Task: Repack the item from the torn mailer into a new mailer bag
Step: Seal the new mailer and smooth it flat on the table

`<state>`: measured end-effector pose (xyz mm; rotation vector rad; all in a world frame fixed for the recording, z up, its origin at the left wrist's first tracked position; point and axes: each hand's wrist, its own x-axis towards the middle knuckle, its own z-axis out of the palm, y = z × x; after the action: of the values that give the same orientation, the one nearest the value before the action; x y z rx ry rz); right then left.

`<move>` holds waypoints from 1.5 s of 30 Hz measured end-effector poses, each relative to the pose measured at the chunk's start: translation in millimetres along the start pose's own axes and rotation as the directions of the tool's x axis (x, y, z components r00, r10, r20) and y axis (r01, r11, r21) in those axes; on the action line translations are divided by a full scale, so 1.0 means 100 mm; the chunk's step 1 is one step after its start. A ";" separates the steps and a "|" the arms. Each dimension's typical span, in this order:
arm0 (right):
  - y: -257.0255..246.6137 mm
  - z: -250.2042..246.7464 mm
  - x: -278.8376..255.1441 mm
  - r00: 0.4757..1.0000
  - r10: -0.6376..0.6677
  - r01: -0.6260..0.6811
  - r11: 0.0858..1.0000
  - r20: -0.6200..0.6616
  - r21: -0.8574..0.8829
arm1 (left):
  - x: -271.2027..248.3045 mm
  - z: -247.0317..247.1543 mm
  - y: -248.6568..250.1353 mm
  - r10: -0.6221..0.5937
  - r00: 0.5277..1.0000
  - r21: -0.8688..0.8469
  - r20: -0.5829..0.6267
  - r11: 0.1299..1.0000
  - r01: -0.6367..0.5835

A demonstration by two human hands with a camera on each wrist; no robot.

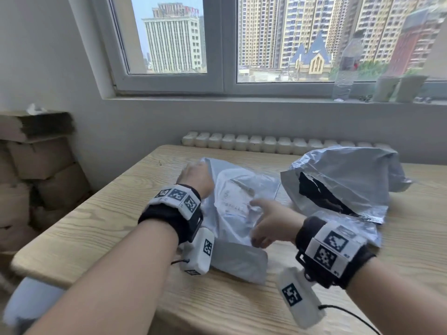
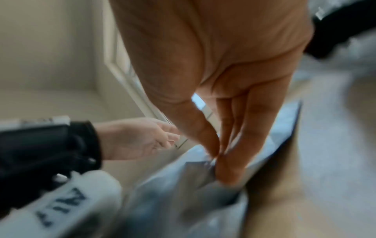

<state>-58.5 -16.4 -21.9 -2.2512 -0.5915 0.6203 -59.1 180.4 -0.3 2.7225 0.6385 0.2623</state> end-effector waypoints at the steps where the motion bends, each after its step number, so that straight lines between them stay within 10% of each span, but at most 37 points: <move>1: 0.01 -0.11 0.07 0.990 -0.031 0.014 0.991 -0.134 -0.130 | -0.03 -0.03 0.07 0.073 0.997 -0.052 0.008 0.996 -0.073; 4: -0.03 -0.34 0.25 0.919 -0.241 0.099 0.908 -0.313 -0.407 | -0.10 0.10 0.23 0.266 0.938 -0.114 0.223 0.963 -0.246; 7: -0.04 -0.13 0.51 0.947 -0.319 0.284 0.883 -0.034 -0.374 | -0.10 0.45 0.21 0.241 0.888 0.025 0.391 0.962 -0.272; 12: 0.16 0.09 0.87 0.960 -0.206 0.227 0.969 0.190 -0.095 | -0.05 0.64 0.05 0.174 0.889 0.039 0.423 0.977 -0.210; 19: 0.02 -0.10 0.82 0.979 -0.198 0.162 0.910 -0.056 -0.382 | -0.09 0.60 -0.05 0.204 0.886 -0.111 0.416 0.979 -0.173; 22: -0.09 -0.01 0.71 0.939 -0.317 0.343 0.860 0.132 -0.379 | -0.07 0.61 -0.13 0.205 0.879 -0.159 0.431 0.976 -0.150; 27: 0.08 0.03 0.99 0.967 -0.158 0.214 0.929 0.200 -0.301 | -0.11 0.58 -0.09 0.166 0.864 -0.131 0.475 0.984 -0.118; 32: 0.24 -0.27 1.07 0.989 -0.051 0.029 0.987 -0.136 -0.160 | -0.09 0.59 -0.15 0.136 0.849 -0.117 0.510 0.989 -0.088; 36: 0.10 -0.37 0.92 0.858 -0.173 0.079 0.975 -0.483 -0.210 | -0.09 0.57 -0.18 0.142 0.841 -0.123 0.521 0.988 -0.091; 40: -0.04 -0.20 0.97 0.995 -0.030 0.054 0.963 -0.093 0.263 | -0.10 0.58 -0.17 0.140 0.845 -0.131 0.515 0.988 -0.084; 45: 0.02 -0.10 1.08 0.998 -0.062 0.061 0.996 -0.024 -0.059 | -0.10 0.58 -0.14 0.129 0.849 -0.105 0.513 0.991 -0.087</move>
<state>31.4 39.1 -44.7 -2.2829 -0.6716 0.5490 -58.5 171.5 -59.7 2.5828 0.3085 -0.4104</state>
